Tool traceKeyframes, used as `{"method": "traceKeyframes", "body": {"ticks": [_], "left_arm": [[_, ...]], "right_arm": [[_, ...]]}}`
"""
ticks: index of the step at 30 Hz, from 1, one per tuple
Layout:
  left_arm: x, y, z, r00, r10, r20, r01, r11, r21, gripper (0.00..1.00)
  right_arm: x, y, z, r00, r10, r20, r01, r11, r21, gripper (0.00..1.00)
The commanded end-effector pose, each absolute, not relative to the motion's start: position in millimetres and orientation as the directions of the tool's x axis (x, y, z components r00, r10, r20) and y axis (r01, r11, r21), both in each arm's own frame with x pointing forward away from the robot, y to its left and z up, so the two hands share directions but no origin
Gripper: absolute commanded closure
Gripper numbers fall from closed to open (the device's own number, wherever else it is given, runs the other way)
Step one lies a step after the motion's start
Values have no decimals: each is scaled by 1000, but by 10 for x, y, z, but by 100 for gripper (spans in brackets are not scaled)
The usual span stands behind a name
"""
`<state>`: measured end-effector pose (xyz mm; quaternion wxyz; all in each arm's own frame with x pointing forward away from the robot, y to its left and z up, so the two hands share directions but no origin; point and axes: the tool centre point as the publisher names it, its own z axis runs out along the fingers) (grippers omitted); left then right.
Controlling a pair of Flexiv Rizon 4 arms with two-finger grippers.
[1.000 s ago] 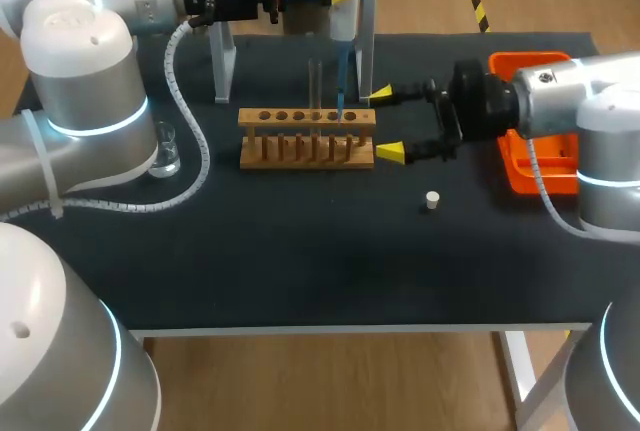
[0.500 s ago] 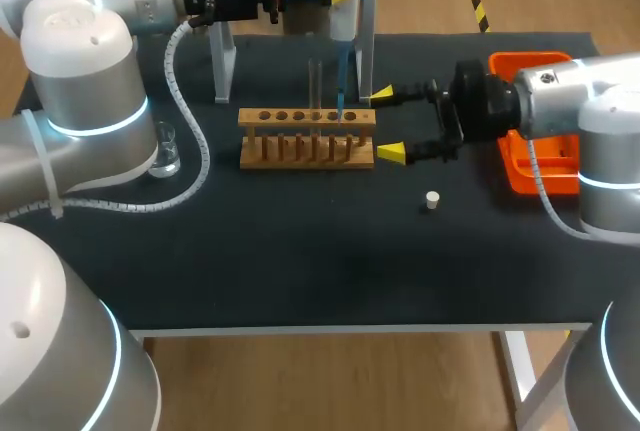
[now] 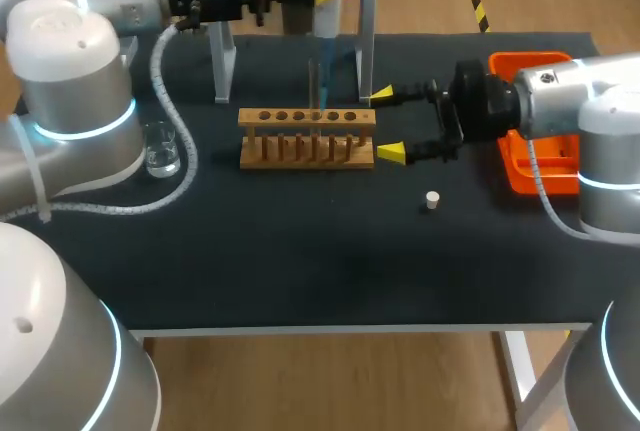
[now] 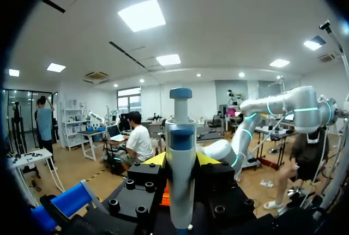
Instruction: Invert the test tube, pick up the pipette, mount the tip to pipette, aspirate from beaker and dispense into the tube, eject the tip, return the pipette, and cap with the stopper.
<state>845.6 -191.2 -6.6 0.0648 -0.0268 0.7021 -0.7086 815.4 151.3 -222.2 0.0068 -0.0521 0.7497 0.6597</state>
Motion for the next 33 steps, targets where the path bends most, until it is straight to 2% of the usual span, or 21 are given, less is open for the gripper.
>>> {"method": "traceKeyframes", "body": {"ticks": [1, 17, 33], "left_arm": [[8338, -1363, -171, -986, -149, -70, 72, -5, -997, 100], [8652, -203, -502, -972, -212, -96, 95, 15, -995, 100], [8967, 367, -733, -962, -259, -85, 81, 25, -996, 100]], "right_arm": [[8153, 1503, -2218, -994, -70, -78, -87, 126, 988, 0], [8153, 1503, -2218, -994, -70, -78, -87, 126, 988, 0], [8153, 1503, -2218, -994, -70, -78, -87, 126, 988, 0]]}}
